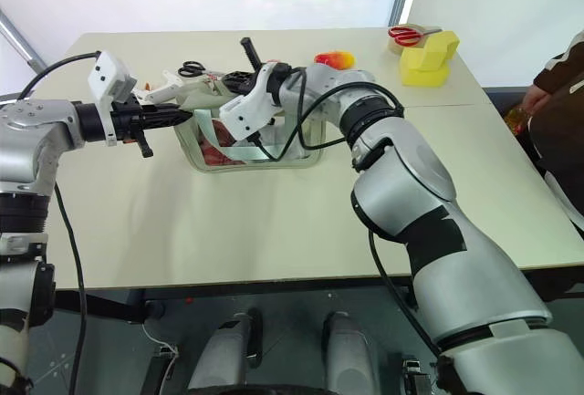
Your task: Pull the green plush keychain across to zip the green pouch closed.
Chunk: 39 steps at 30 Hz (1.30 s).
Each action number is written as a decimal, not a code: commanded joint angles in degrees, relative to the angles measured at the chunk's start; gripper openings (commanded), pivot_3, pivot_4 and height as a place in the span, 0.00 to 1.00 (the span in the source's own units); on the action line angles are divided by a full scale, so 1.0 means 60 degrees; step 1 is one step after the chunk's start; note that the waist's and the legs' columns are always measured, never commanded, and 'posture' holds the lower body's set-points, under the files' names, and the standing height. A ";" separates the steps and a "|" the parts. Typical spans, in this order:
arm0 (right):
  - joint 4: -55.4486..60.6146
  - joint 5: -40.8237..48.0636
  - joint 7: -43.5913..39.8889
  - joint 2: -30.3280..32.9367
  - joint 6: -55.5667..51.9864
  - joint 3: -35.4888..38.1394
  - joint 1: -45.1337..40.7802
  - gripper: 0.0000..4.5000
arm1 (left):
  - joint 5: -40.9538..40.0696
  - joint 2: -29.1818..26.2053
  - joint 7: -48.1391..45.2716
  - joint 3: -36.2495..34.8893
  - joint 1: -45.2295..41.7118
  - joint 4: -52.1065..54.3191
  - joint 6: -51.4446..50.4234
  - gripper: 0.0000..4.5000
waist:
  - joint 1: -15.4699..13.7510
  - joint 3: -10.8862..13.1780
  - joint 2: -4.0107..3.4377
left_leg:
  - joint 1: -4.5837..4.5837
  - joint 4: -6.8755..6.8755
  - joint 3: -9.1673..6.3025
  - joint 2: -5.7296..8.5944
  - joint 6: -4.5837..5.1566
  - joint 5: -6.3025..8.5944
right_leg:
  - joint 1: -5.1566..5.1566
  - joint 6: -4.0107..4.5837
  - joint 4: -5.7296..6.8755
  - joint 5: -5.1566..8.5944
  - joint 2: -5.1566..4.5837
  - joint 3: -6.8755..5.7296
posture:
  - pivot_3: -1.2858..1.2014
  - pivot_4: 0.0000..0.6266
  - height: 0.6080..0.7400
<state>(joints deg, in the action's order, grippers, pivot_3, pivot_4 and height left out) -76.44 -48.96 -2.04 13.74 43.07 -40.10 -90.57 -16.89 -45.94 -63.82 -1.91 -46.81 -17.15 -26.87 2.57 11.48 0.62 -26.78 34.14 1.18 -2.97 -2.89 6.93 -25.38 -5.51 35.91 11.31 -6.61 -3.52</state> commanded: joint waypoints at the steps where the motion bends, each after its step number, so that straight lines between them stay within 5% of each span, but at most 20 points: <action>1: 0.0306 0.0559 -0.0340 0.0124 -0.0046 0.0514 -0.0090 0.01 | -0.0126 -0.0051 -0.0018 -0.0259 -0.0147 0.0195 0.0213 0.00 | 0.0007 0.0000 0.0000 | 0.0005 -0.0003 0.0002 0.0000 0.0000 0.0000 | 0.0000 -0.0001 0.0002 0.0000 0.0000 0.0002 | 0.52 0.24 1.00; 4: 0.0173 0.2115 -0.1886 -0.0097 -0.0719 0.1835 0.0098 0.01 | -0.0080 -0.0012 -0.0027 -0.0207 -0.0284 0.0058 0.0263 0.00 | 0.0011 0.0000 0.0000 | 0.0021 -0.0014 0.0009 -0.0001 0.0001 -0.0001 | 0.0003 -0.0002 0.0011 0.0001 0.0001 0.0009 | 0.52 0.24 1.00; 8: 0.0404 0.6380 -0.5709 -0.1207 -0.4433 0.5526 0.0068 0.01 | -0.0071 -0.0010 -0.0069 -0.0194 -0.0293 0.0036 0.0288 0.00 | 0.0029 0.0000 0.0002 | 0.0049 -0.0015 0.0010 -0.0007 0.0005 -0.0003 | 0.0029 -0.0032 0.0021 -0.0017 0.0013 0.0016 | 0.52 0.24 1.00; 12: 0.1246 0.7666 -0.7319 -0.1627 -0.7387 0.6494 -0.0016 0.40 | -0.0067 -0.0028 -0.0083 -0.0209 -0.0229 0.0085 0.0269 0.00 | -0.0015 -0.0001 0.0002 | 0.0056 -0.0010 0.0009 -0.0012 0.0009 -0.0006 | 0.0040 -0.0032 0.0023 -0.0018 0.0020 0.0016 | 0.52 0.24 1.00; 17: 0.2421 0.8382 -0.7102 -0.2047 -0.9712 0.6825 0.0198 0.97 | -0.0067 -0.0099 -0.0116 -0.0237 -0.0219 0.0068 0.0248 0.00 | -0.0019 -0.0001 0.0002 | 0.0049 -0.0007 0.0008 -0.0012 0.0004 -0.0002 | 0.0032 0.0000 0.0015 0.0000 0.0017 0.0019 | 0.52 0.24 1.00; 36: 0.2436 0.8152 -0.6018 -0.2347 -0.9795 0.6254 0.0635 0.99 | -0.0161 -0.0190 -0.0005 -0.0351 0.0045 0.0410 0.0094 0.00 | -0.0007 -0.0002 0.0004 | 0.0034 -0.0021 0.0010 -0.0012 -0.0002 0.0002 | 0.0022 0.0001 -0.0012 0.0000 0.0017 0.0018 | 0.52 0.24 1.00; 39: 0.2301 0.8403 -0.6020 -0.2401 -1.0208 0.6502 0.0565 0.71 | -0.0159 -0.0186 -0.0003 -0.0330 0.0051 0.0430 0.0095 0.00 | -0.0004 -0.0002 0.0004 | 0.0035 -0.0022 0.0010 -0.0012 -0.0001 0.0002 | 0.0021 0.0001 -0.0012 0.0000 0.0017 0.0019 | 0.52 0.24 1.00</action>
<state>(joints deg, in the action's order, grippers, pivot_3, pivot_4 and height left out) -62.79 0.41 -38.57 -0.41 -17.33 -2.17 -85.29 -16.93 -45.88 -63.74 -1.81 -45.87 -16.65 -26.71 2.54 11.47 0.64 -26.57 34.01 1.25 -3.04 -2.89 6.94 -25.25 -5.50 35.84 11.31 -6.51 -3.41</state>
